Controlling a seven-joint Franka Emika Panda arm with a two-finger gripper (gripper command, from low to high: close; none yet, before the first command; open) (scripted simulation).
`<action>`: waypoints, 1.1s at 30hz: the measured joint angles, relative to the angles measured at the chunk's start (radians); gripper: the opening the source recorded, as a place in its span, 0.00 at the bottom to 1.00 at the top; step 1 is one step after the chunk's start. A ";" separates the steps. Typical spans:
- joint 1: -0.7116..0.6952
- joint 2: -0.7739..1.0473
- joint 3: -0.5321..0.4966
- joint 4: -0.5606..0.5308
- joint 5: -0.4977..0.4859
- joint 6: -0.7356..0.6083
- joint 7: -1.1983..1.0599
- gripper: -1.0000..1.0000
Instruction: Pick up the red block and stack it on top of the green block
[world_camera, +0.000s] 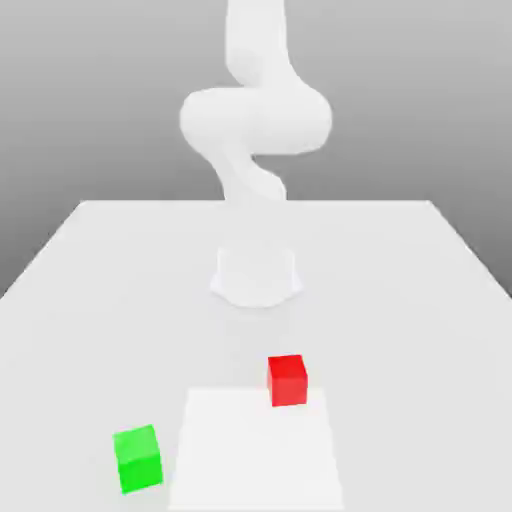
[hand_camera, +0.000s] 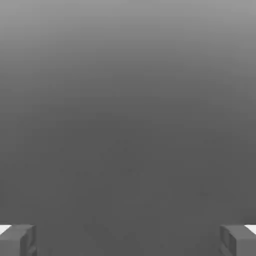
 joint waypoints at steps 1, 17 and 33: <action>0.004 0.028 0.004 -0.033 0.001 0.024 0.000 0.50; 0.069 0.550 0.053 -0.579 0.024 0.462 -0.013 0.50; 0.100 0.873 0.009 -0.581 -0.054 0.731 0.043 0.00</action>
